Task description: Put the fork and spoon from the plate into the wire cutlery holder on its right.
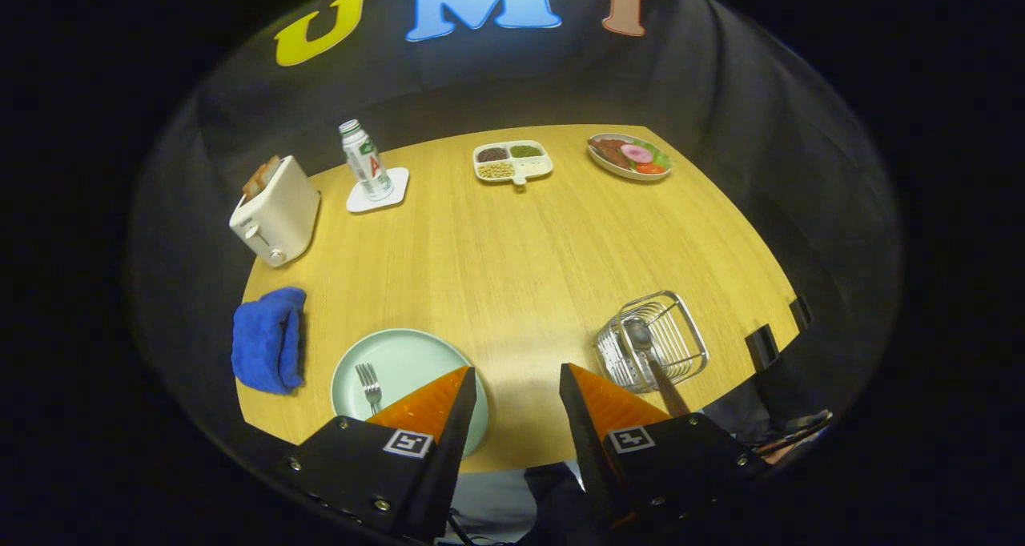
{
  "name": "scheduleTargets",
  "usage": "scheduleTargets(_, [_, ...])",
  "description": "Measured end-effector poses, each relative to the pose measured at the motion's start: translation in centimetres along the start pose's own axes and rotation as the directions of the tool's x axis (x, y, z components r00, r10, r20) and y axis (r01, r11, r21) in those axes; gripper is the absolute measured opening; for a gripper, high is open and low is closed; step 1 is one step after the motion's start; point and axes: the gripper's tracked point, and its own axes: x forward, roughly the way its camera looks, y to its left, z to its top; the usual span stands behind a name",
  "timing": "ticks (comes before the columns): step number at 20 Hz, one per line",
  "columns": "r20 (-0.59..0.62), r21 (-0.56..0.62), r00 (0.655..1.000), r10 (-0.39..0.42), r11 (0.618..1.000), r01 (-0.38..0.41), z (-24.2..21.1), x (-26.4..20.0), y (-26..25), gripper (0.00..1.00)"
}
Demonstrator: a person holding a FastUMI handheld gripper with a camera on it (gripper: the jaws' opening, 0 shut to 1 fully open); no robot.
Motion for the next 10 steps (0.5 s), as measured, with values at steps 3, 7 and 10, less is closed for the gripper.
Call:
scheduleTargets(3, [-0.022, -0.073, 0.999, 0.038, 0.997, -0.039, -1.7, 0.2, 3.1, 0.65])
scheduleTargets(7, [-0.059, -0.157, 0.995, 0.086, 0.983, -0.094, -4.1, 0.7, 6.9, 0.65])
scheduleTargets(10, [-0.089, -0.212, 0.99, 0.112, 0.969, -0.129, -5.7, 1.2, 9.3, 0.65])
